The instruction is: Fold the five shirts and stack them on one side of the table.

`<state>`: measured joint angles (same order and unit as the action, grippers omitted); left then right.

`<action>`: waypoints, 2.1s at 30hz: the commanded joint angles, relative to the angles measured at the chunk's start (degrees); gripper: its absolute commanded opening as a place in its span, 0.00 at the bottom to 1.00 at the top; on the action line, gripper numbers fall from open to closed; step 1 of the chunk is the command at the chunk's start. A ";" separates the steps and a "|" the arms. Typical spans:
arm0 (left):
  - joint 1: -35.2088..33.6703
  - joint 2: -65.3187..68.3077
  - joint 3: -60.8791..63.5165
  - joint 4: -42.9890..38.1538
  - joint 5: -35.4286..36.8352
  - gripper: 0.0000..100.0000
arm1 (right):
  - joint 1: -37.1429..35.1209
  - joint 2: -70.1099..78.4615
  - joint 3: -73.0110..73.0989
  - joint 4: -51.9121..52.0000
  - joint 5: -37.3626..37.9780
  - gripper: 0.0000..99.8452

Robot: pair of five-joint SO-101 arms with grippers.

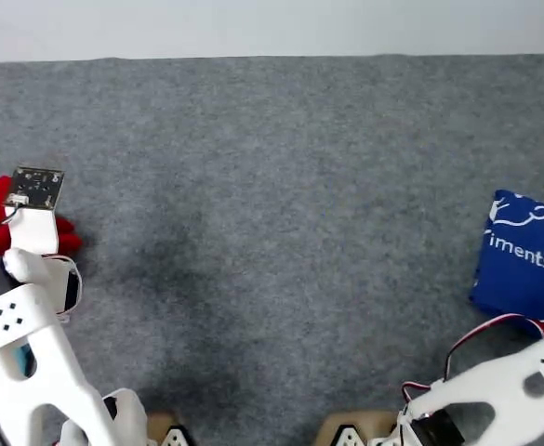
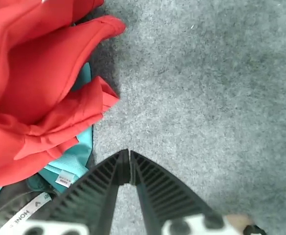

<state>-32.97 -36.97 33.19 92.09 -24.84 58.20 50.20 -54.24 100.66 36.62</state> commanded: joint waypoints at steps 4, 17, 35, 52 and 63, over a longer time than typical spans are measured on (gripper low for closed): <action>0.00 -1.14 -0.57 0.62 0.44 0.01 | -4.09 -13.41 -0.70 2.07 0.35 0.01; 0.00 -1.14 -0.22 0.62 0.44 0.01 | -5.76 2.15 -0.79 -21.32 0.70 0.01; -0.26 -0.79 -11.82 5.89 0.62 0.05 | -15.69 -9.89 -7.30 2.24 -1.49 0.01; -14.15 13.19 -18.95 0.62 -16.88 0.21 | -25.10 -35.47 37.01 2.15 -3.69 0.01; -14.59 35.69 -31.08 -5.36 -21.89 0.21 | -32.31 -45.41 52.48 2.15 -3.87 0.01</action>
<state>-47.38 -4.79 4.62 89.45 -46.20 27.60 8.88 -2.29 100.48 33.54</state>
